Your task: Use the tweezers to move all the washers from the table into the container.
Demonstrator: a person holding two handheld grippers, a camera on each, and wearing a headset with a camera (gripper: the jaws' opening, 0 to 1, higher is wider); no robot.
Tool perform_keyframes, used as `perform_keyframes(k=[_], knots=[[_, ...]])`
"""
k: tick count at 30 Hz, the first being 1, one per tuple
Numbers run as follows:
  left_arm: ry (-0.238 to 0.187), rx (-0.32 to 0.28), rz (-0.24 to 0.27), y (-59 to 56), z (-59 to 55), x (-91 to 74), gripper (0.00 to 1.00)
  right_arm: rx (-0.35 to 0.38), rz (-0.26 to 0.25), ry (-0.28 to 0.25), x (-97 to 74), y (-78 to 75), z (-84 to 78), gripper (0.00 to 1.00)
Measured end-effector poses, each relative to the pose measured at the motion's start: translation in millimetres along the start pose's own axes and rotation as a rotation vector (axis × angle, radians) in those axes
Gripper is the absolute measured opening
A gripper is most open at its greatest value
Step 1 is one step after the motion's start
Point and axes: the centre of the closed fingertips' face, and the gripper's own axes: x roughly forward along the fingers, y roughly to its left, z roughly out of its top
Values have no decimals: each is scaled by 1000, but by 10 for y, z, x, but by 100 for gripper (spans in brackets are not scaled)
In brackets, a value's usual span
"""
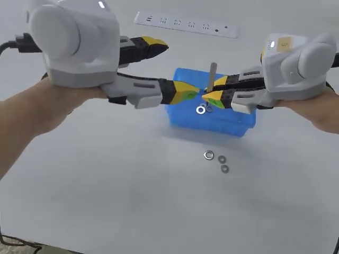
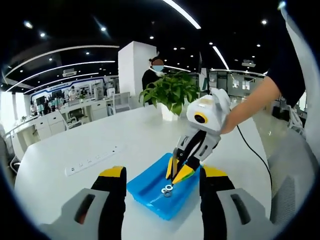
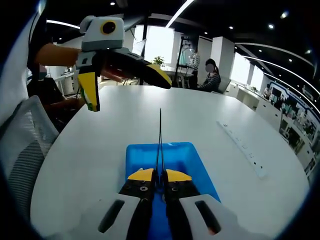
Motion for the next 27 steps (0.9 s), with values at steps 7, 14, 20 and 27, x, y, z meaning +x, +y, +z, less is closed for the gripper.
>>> perform_keyframes(k=[7,14,20,27], knots=[[31,28,-135,-135,16,261,43,-4,10,-6,-12,18,18,7],[27,48,-207,-185,7,315,26,-2,19,-8,-24,26,20,7],[27,57,-258,-258,1,327,19,3,29,-13,-29,48,13,7],[30,61,-302,-271,-5,340,8,0,47,-17,-35,110,12,7]])
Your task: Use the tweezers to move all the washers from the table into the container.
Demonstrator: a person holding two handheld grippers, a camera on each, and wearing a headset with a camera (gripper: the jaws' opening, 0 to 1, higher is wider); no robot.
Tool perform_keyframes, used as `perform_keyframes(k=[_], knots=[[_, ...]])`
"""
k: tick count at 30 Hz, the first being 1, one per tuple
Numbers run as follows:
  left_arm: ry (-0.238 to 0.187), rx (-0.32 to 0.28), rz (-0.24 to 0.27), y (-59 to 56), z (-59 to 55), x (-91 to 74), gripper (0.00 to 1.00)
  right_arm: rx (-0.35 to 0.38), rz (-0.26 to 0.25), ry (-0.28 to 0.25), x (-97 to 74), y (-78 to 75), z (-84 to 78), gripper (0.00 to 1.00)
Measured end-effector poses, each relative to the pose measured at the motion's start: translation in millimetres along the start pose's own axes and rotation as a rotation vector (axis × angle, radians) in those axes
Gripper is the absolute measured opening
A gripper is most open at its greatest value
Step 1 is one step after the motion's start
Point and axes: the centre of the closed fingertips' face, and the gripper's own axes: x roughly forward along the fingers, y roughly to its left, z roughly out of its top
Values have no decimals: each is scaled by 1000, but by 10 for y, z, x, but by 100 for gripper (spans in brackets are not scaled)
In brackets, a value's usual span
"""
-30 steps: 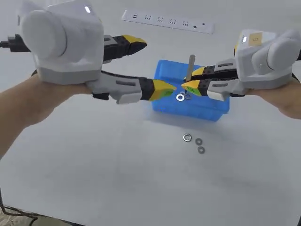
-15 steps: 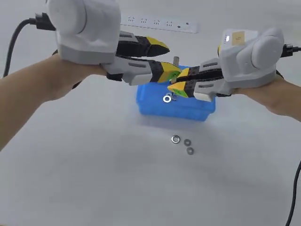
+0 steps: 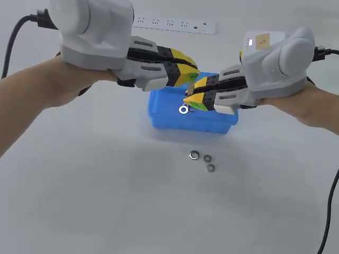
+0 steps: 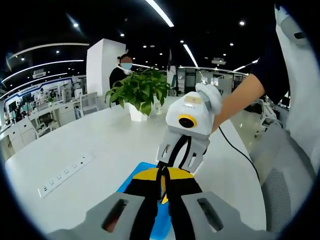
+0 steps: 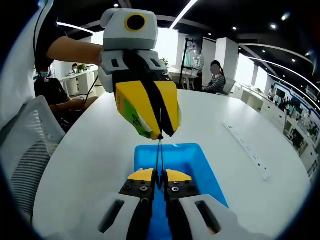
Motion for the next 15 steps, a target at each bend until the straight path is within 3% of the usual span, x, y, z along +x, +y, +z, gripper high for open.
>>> perform_keyframes(k=[6,8,10,15], knots=[[38,111,-40,-58,-24,32,6,-20,4,15,-13,13,-25,8],[58,114,-57,-67,-40,37,4,-6,13,23,-17,32,-40,9],[57,115,-54,-49,-22,36,4,-39,-8,19,-24,8,-21,9],[52,148,-46,-35,20,50,4,-14,-23,20,-49,-24,9,11]])
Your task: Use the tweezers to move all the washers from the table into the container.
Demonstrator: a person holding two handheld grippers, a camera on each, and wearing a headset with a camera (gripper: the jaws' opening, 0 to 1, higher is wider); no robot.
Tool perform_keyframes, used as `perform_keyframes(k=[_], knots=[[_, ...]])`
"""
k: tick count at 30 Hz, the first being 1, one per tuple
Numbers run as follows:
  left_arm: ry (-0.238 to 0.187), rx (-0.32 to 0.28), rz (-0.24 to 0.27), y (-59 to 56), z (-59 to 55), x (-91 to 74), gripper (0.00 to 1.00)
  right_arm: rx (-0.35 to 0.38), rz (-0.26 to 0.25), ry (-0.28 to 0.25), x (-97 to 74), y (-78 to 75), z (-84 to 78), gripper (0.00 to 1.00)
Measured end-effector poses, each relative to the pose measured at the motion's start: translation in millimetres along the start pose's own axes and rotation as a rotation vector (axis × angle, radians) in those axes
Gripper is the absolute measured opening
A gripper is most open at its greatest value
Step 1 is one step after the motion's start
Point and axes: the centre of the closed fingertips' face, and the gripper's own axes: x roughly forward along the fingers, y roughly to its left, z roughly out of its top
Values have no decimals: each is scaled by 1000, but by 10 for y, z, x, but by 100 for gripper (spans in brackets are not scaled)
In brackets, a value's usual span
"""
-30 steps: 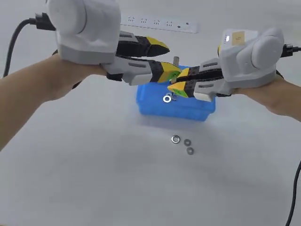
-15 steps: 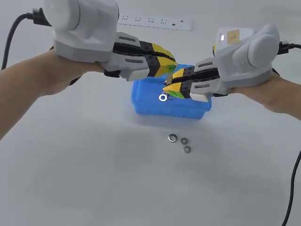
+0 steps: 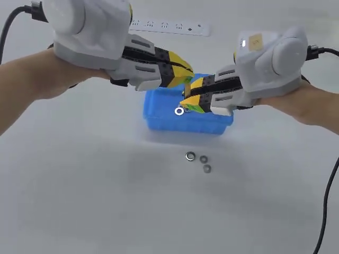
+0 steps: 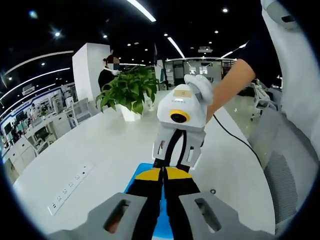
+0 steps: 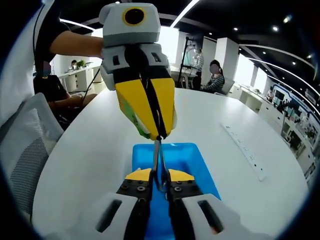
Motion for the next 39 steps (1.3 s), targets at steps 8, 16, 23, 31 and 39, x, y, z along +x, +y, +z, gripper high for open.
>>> perform_keyframes(k=[8,16,23,31,39], knots=[[-3,17,8,18,71,-35,4,53,-7,-25,-84,0,91,20],[-27,36,23,-32,256,-160,4,55,-66,-10,-264,38,29,34],[-36,34,30,-154,331,-251,4,2,-93,-8,-482,195,-45,50],[-29,58,14,-459,376,-286,4,16,-99,-7,-659,444,-117,62],[-42,28,20,-689,325,-292,4,78,-67,-3,-721,767,-252,75]])
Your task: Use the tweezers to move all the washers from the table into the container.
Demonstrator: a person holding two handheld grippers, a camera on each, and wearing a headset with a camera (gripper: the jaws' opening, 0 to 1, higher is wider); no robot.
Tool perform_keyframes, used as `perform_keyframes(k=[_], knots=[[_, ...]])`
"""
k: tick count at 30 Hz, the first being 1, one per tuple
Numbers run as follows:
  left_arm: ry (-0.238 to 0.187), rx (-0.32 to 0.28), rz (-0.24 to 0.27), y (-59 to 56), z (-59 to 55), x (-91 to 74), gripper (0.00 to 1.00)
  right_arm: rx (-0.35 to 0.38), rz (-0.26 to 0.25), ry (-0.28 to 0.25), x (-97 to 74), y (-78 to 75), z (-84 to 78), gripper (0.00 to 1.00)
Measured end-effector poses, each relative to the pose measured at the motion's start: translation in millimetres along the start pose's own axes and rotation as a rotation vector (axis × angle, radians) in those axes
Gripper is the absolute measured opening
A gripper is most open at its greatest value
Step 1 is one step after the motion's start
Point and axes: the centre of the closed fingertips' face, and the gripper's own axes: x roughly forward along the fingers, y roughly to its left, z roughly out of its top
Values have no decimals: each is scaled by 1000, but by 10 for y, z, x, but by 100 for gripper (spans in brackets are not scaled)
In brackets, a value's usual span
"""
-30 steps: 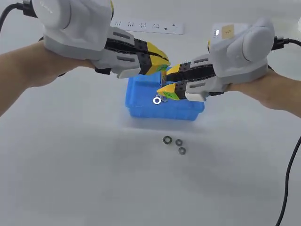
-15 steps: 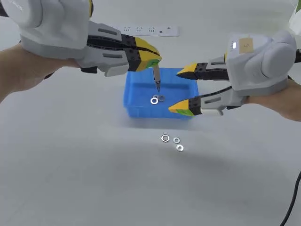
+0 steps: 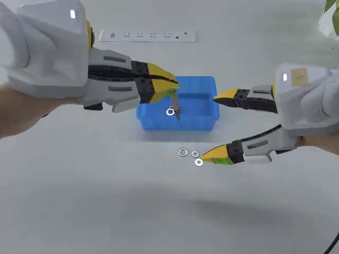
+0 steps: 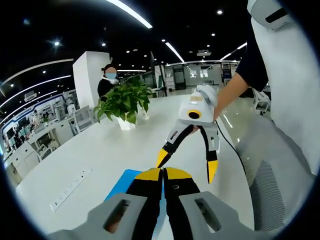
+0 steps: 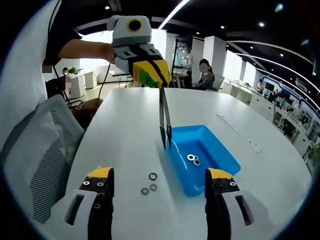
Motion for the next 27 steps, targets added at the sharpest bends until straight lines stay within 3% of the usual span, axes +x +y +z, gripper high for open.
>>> perform_keyframes(k=[9,15,22,24,27], knots=[[35,0,-16,-214,-229,82,4,46,1,35,-94,171,-289,81],[42,-8,-38,-336,-301,164,4,67,-3,44,-148,293,-408,83],[46,-5,-57,-392,-334,230,4,65,-7,48,-154,369,-436,84],[54,1,-53,-381,-362,245,4,13,-6,77,-157,387,-491,85],[59,-1,-50,-362,-399,259,4,33,-4,70,-146,430,-512,86]])
